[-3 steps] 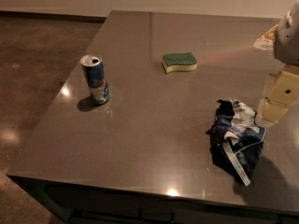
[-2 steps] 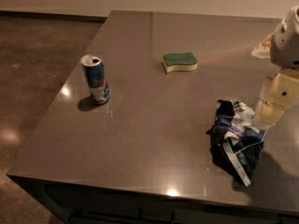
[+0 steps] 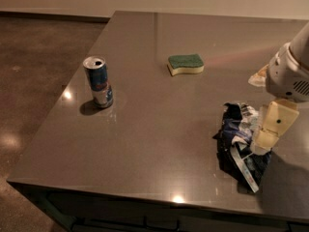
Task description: Move blue chip bag near sponge
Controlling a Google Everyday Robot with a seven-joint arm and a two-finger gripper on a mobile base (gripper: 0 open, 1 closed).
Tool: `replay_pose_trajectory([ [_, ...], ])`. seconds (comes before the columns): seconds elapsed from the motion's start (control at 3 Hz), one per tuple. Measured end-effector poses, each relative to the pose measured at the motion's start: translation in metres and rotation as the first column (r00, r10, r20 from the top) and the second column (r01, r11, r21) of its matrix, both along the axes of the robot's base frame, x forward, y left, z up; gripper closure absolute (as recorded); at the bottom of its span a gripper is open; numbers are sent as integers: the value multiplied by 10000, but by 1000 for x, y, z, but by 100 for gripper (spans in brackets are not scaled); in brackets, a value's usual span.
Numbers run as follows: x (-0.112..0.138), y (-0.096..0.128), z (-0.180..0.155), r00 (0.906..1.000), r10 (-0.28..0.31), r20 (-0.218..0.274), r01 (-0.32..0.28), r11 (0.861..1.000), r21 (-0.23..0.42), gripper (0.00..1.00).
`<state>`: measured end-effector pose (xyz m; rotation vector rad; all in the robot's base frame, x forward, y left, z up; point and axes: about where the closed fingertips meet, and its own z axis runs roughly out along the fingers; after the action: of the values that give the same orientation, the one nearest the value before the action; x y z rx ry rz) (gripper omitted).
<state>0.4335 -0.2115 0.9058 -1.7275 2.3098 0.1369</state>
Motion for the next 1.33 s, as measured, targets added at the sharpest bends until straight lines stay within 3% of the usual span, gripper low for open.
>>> replay_pose_trajectory([
  [0.33,-6,4,-15,9997,211,-117,-209,9997,100,0],
  [0.67,-10,7,-25,9990,409,-181,-408,9991,71,14],
  [1.33,-3,11,-21,9980,630,-72,-631,9980,-90,61],
])
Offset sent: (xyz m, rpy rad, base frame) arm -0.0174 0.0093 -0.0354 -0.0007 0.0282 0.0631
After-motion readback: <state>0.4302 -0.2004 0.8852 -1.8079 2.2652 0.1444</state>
